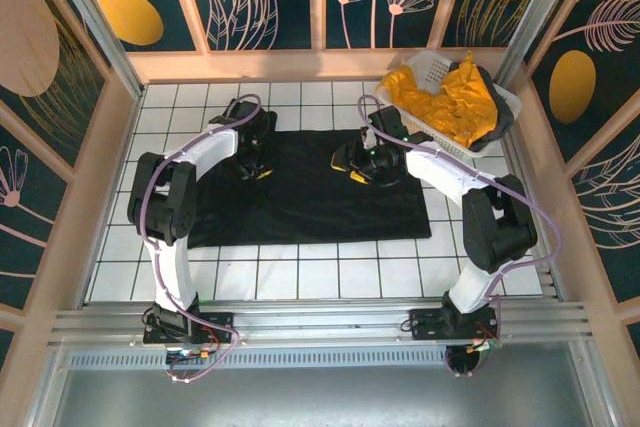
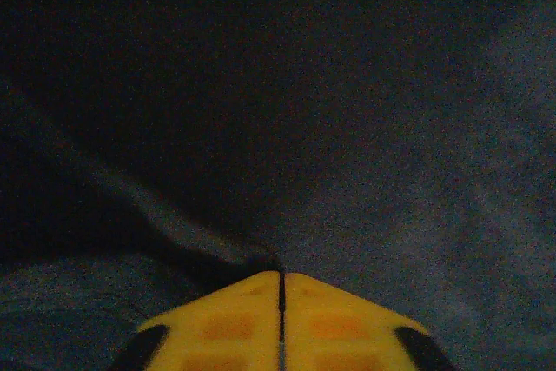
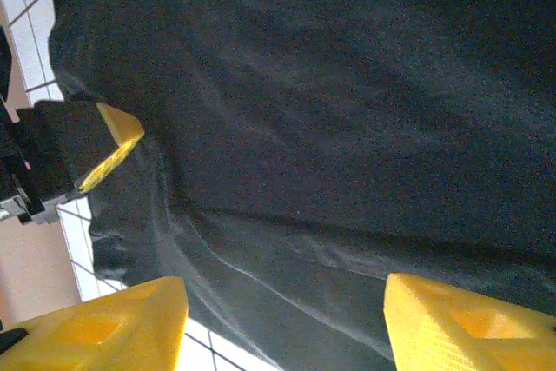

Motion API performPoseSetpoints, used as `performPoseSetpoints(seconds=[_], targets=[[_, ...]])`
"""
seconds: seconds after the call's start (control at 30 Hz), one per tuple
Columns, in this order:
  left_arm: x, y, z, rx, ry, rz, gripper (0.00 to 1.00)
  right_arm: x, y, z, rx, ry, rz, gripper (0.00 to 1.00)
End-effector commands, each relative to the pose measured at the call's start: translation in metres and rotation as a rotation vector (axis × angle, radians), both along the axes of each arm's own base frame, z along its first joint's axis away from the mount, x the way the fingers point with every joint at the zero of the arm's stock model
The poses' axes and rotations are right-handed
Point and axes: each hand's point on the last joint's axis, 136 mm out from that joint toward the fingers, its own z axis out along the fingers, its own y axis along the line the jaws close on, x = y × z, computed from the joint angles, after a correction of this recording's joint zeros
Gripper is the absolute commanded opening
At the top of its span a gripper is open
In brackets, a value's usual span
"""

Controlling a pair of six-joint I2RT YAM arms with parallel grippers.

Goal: Fold and stack the t-shirts

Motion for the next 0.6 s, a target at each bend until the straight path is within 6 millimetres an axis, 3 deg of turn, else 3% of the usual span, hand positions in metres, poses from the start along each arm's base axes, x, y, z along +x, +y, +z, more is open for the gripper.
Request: performPoseSetpoints(seconds=[0.0, 0.07, 0.17, 0.2, 0.23, 0.3, 0.43, 0.5, 0.57], targets=[[0.002, 0.003, 0.018, 0.053, -0.025, -0.073, 0.49, -0.007, -0.009, 0.002, -0.016, 0.010, -0.023, 0.62], [0.011, 0.009, 0.043, 0.075, -0.114, -0.061, 0.59, -0.008, -0.016, -0.002, -0.040, 0.004, -0.048, 0.62], [0.016, 0.022, 0.086, 0.102, -0.268, -0.012, 0.57, -0.010, -0.030, -0.009, -0.058, -0.002, -0.093, 0.62], [0.013, 0.028, 0.093, 0.106, -0.289, 0.002, 0.54, -0.012, -0.035, -0.012, -0.062, 0.002, -0.105, 0.62], [0.006, 0.034, 0.092, 0.103, -0.286, 0.024, 0.49, -0.013, -0.039, -0.016, -0.061, 0.007, -0.118, 0.61], [-0.010, 0.047, 0.068, 0.090, -0.206, 0.061, 0.38, -0.017, -0.044, -0.022, -0.056, 0.021, -0.128, 0.61], [-0.034, 0.067, 0.041, 0.029, -0.131, 0.141, 0.21, -0.019, -0.048, -0.029, -0.081, 0.029, -0.127, 0.59], [-0.037, 0.076, 0.035, 0.015, -0.121, 0.176, 0.16, -0.018, -0.057, -0.033, -0.114, 0.029, -0.144, 0.52], [-0.036, 0.088, 0.028, 0.034, -0.118, 0.196, 0.10, -0.018, -0.073, -0.043, -0.176, 0.051, -0.178, 0.38]])
